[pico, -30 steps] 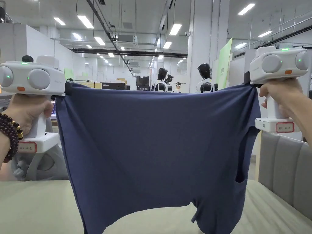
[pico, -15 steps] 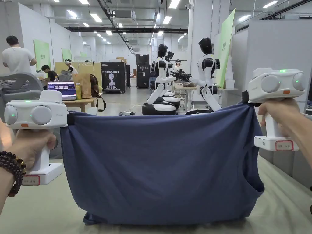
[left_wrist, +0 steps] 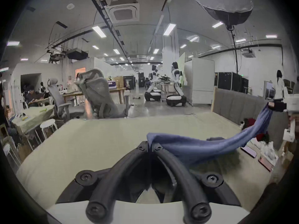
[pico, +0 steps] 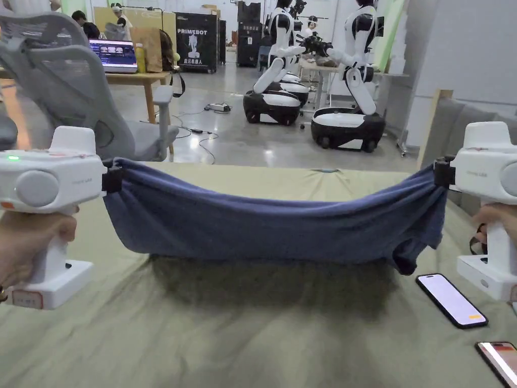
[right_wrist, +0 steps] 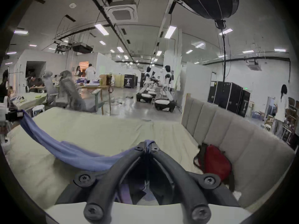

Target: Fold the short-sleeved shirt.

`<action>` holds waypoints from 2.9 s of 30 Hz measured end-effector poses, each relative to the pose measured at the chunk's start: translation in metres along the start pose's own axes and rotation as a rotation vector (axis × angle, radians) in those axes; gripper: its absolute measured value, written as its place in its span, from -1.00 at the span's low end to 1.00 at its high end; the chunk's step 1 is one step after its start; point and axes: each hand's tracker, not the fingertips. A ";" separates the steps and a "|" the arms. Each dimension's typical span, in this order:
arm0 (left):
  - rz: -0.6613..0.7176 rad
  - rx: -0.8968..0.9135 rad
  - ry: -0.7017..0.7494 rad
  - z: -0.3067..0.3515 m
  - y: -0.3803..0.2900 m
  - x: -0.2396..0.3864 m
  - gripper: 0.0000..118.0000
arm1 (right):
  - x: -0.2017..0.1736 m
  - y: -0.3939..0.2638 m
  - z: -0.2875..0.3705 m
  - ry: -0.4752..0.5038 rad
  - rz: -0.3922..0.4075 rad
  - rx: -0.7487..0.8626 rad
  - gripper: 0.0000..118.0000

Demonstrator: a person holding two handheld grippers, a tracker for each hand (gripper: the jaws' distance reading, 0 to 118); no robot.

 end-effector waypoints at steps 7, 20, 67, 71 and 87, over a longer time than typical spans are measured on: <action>0.069 -0.112 0.007 0.067 -0.115 0.007 -0.95 | -0.011 -0.117 0.062 0.021 0.024 -0.141 -0.97; -0.001 -0.384 0.142 0.078 -0.214 0.039 -0.95 | -0.025 -0.241 0.039 -0.039 0.053 -0.462 -0.97; 0.054 -0.424 0.091 0.048 -0.230 0.019 -0.91 | -0.039 -0.245 0.073 -0.036 -0.089 -0.387 -1.00; 0.010 -0.440 0.131 0.048 -0.225 0.025 -0.93 | -0.037 -0.246 0.071 -0.038 -0.083 -0.390 -0.92; 0.047 -0.452 0.159 0.051 -0.223 0.031 -0.93 | -0.036 -0.258 0.029 -0.019 -0.089 -0.520 -0.40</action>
